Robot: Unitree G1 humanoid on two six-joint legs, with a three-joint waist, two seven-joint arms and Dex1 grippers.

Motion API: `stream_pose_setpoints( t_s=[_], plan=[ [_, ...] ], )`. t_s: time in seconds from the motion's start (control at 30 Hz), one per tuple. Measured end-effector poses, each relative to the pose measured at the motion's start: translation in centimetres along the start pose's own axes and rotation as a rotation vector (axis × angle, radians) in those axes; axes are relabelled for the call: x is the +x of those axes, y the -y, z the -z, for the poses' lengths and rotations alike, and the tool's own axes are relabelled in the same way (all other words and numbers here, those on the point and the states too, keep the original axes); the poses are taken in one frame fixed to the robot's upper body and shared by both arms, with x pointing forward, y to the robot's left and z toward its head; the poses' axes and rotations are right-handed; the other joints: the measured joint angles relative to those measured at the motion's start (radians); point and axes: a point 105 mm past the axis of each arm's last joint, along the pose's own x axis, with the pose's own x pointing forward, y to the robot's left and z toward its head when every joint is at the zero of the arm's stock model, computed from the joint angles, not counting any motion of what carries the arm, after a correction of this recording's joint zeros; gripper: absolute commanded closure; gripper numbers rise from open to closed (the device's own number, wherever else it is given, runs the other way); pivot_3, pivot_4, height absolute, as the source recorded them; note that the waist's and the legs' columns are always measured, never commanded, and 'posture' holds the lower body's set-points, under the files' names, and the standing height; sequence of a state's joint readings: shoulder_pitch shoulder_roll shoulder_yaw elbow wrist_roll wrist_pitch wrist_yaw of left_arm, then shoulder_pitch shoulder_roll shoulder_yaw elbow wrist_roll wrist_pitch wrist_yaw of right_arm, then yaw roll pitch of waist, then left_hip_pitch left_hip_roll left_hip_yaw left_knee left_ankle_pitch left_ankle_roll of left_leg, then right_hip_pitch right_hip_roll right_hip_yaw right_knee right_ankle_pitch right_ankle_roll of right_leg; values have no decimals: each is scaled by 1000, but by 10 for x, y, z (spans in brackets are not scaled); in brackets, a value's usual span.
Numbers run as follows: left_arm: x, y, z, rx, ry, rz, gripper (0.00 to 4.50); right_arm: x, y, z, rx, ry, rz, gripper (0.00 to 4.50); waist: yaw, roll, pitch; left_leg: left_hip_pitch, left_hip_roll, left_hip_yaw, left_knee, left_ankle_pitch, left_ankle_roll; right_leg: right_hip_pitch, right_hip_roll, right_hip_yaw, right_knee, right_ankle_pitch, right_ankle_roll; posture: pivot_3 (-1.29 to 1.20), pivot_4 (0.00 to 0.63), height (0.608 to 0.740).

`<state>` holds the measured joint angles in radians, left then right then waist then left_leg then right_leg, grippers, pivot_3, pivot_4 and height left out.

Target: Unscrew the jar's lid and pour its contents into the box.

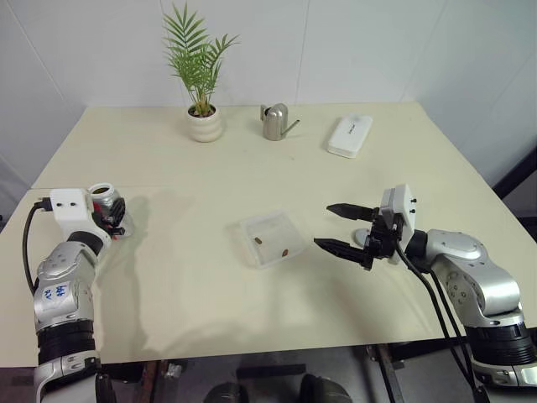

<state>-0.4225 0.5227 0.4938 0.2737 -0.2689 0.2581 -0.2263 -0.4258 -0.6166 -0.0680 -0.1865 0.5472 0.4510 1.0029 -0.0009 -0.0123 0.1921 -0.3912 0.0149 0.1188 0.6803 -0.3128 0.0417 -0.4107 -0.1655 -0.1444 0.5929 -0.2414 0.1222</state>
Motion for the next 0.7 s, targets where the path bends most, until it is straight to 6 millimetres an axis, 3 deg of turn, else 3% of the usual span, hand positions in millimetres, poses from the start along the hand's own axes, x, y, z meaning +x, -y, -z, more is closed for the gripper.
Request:
stream_pose_setpoints(
  t_s=[0.2,0.57,0.7],
  plan=[
    [-8,0,19,-78,-29,9,19,1,0,0,2,-1,-13,0,-1,0,0,0,0,0,0,0,0,0,0,0,0,0,0,0,150,740],
    [-60,-30,25,180,-139,62,19,4,1,-6,-53,11,-90,0,-4,-1,0,0,2,2,-1,-3,0,-2,0,0,-2,0,-1,0,150,740],
    [-85,-27,21,318,-183,196,19,2,5,-5,-91,13,-99,0,-1,-1,0,0,2,2,-1,-9,-6,-3,-1,1,-2,-1,-1,0,150,740]
  ],
)
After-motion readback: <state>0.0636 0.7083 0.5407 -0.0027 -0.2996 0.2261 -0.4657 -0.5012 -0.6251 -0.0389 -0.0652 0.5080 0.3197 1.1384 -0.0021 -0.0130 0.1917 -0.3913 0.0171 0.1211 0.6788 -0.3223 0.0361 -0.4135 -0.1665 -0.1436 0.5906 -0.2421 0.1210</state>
